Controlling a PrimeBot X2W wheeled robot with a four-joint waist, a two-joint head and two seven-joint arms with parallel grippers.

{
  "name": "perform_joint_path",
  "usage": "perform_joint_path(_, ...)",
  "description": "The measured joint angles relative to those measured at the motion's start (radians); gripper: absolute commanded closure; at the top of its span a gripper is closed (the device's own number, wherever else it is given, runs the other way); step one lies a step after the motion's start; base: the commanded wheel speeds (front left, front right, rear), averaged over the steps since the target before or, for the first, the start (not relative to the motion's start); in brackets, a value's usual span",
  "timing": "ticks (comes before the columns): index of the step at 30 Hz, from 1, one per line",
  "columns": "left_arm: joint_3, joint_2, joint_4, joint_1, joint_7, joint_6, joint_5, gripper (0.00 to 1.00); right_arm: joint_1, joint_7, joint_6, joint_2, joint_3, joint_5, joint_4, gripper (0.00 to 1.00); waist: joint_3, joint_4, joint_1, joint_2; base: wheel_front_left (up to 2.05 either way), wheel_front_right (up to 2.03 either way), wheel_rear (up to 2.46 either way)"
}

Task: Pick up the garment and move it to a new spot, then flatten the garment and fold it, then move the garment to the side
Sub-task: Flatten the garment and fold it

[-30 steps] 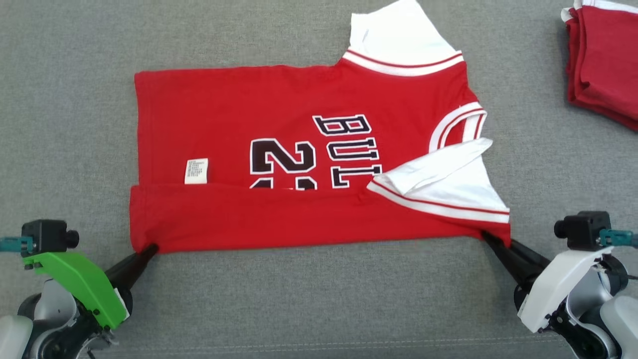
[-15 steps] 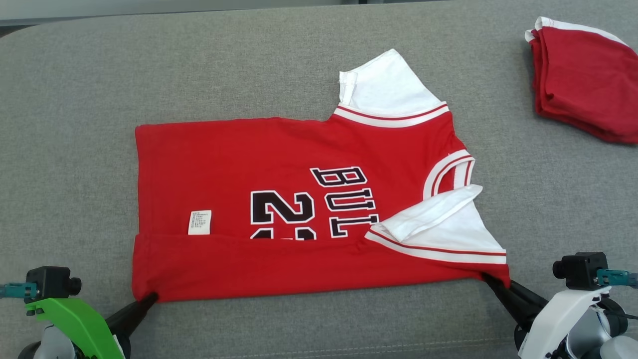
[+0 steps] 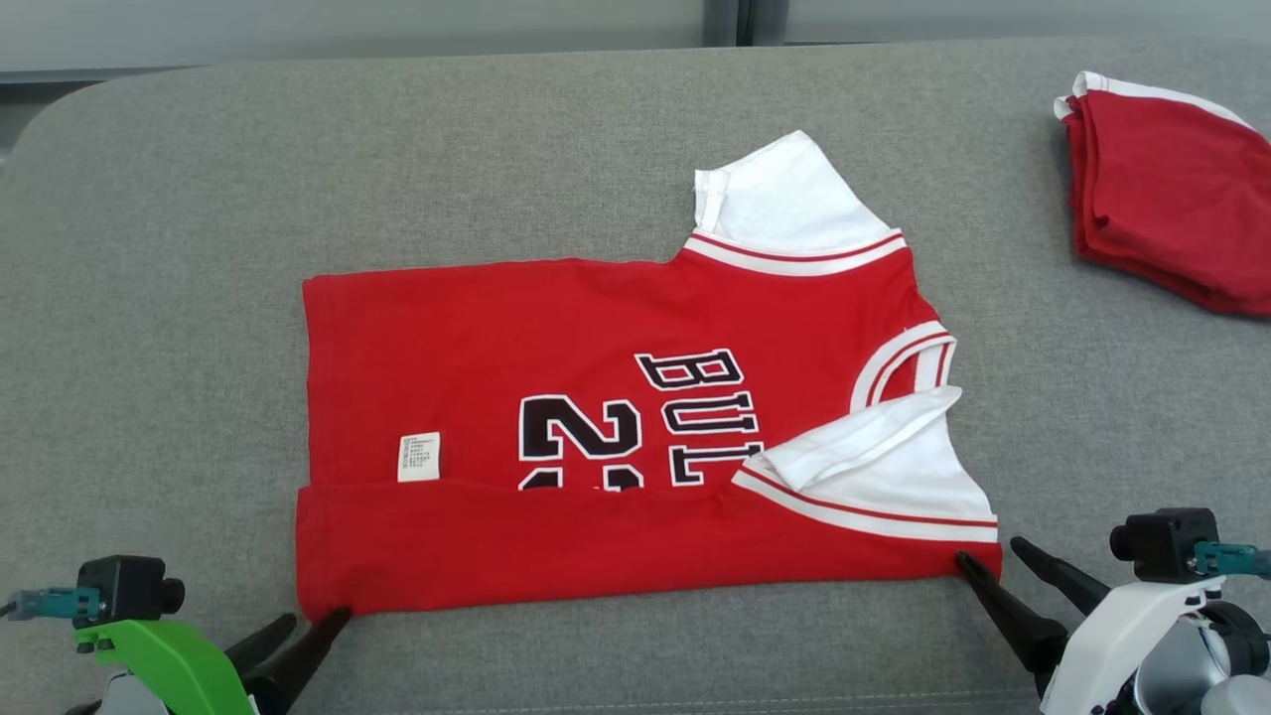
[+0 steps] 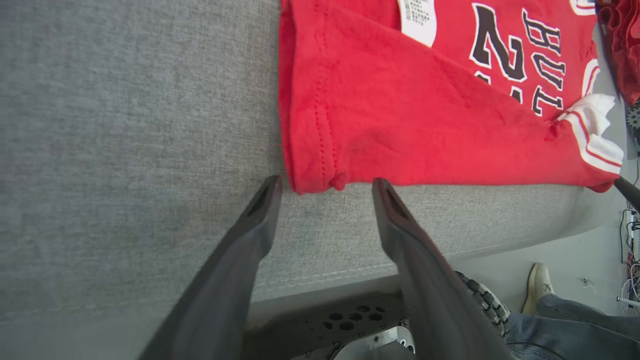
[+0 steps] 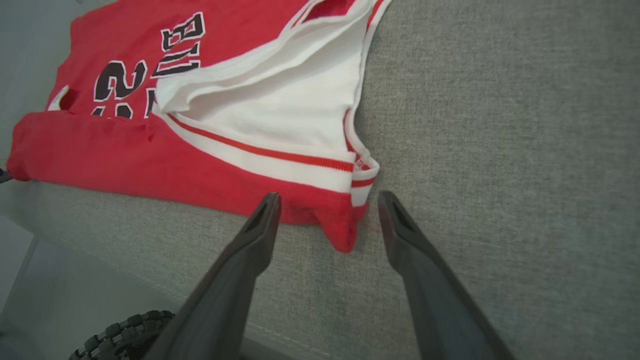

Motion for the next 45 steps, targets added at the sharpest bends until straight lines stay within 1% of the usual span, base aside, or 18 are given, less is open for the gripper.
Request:
perform_joint_path(3,-0.001,0.0,0.002,0.017,-0.019,0.001,0.019,0.0,0.016,-0.002,-0.01,0.0,-0.006,0.0,0.001,0.0,-0.018,0.006,0.0,0.0,0.0,0.0,0.0)
perform_joint_path(5,0.003,0.0,0.001,0.026,-0.042,0.003,0.024,0.0,0.029,-0.014,-0.024,-0.001,-0.015,-0.004,0.001,0.0,-0.032,0.009,0.0,0.0,0.0,0.0,0.0)
perform_joint_path(6,0.007,0.002,0.0,0.03,-0.056,0.011,0.04,0.0,0.034,-0.023,-0.027,-0.003,-0.021,-0.011,0.0,0.0,-0.04,0.01,0.0,0.0,0.0,0.0,0.0)
perform_joint_path(9,0.027,0.01,-0.003,0.033,-0.12,0.028,0.111,0.0,0.035,-0.065,-0.054,-0.012,-0.051,-0.05,-0.011,0.0,-0.065,0.011,0.0,0.0,0.0,0.0,0.0)
perform_joint_path(11,0.039,0.006,-0.01,0.033,-0.151,0.033,0.125,0.0,0.035,-0.097,-0.068,-0.013,-0.076,-0.056,-0.024,0.0,-0.082,0.012,0.0,0.0,0.0,0.0,0.0)
perform_joint_path(13,0.043,0.001,-0.023,0.033,-0.187,0.038,0.15,0.0,0.035,-0.122,-0.074,-0.015,-0.087,-0.073,-0.039,0.0,-0.099,0.011,0.0,0.0,0.0,0.0,0.0)
perform_joint_path(16,0.045,-0.002,-0.034,0.033,-0.234,0.045,0.189,0.0,0.035,-0.17,-0.098,-0.016,-0.105,-0.108,-0.063,0.0,-0.125,0.011,-0.0001,0.0,0.0,0.0,0.0)
perform_joint_path(20,0.047,-0.029,-0.069,0.031,-0.3,0.063,0.228,0.0,0.034,-0.218,-0.115,-0.016,-0.121,-0.136,-0.089,0.0,-0.155,0.013,-0.0001,0.0,0.0,0.0,0.0)
perform_joint_path(22,0.044,-0.035,-0.087,0.03,-0.327,0.067,0.257,0.0,0.034,-0.23,-0.115,-0.018,-0.122,-0.152,-0.101,0.0,-0.162,0.019,0.0,0.0,0.0,0.0,0.0)
perform_joint_path(26,0.036,-0.059,-0.108,0.017,-0.366,0.074,0.281,0.0,0.027,-0.241,-0.115,-0.013,-0.108,-0.173,-0.111,0.0,-0.16,0.033,0.0,0.0,0.0,0.0,0.0)
perform_joint_path(27,0.033,-0.064,-0.113,0.013,-0.372,0.079,0.283,0.0,0.021,-0.241,-0.115,-0.013,-0.097,-0.183,-0.112,0.0,-0.157,0.035,0.0,0.0,0.0,0.0,0.0)
perform_joint_path(31,0.011,-0.069,-0.124,-0.007,-0.379,0.079,0.314,0.0,-0.024,-0.24,-0.114,0.001,-0.079,-0.185,-0.124,0.0,-0.136,0.039,-0.0001,0.0,0.0,0.0,0.0)
perform_joint_path(36,0.001,-0.077,-0.129,-0.084,-0.386,0.079,0.326,0.0,-0.096,-0.214,-0.111,-0.01,-0.074,-0.188,-0.125,0.0,-0.095,0.045,-0.0001,0.0,0.0,0.0,0.0)
perform_joint_path(42,-0.05,-0.076,-0.107,-0.206,-0.316,0.078,0.336,0.0,-0.257,-0.139,-0.081,-0.032,-0.087,-0.171,-0.085,0.0,-0.025,0.051,0.0,0.0,0.0,0.0,0.0)
perform_joint_path(43,-0.058,-0.076,-0.097,-0.231,-0.3,0.075,0.336,0.0,-0.285,-0.12,-0.077,-0.034,-0.086,-0.165,-0.073,0.0,-0.012,0.052,0.0,0.0,0.0,0.0,0.0)
perform_joint_path(44,-0.069,-0.077,-0.083,-0.283,-0.268,0.074,0.335,0.0,-0.344,-0.076,-0.061,-0.051,-0.084,-0.161,-0.049,0.0,0.014,0.055,0.0,0.0,0.0,0.0,0.0)
perform_joint_path(45,-0.078,-0.076,-0.074,-0.312,-0.25,0.068,0.335,0.0,-0.376,-0.055,-0.059,-0.055,-0.084,-0.155,-0.037,0.0,0.027,0.056,-0.0001,0.0,0.0,0.0,0.0)
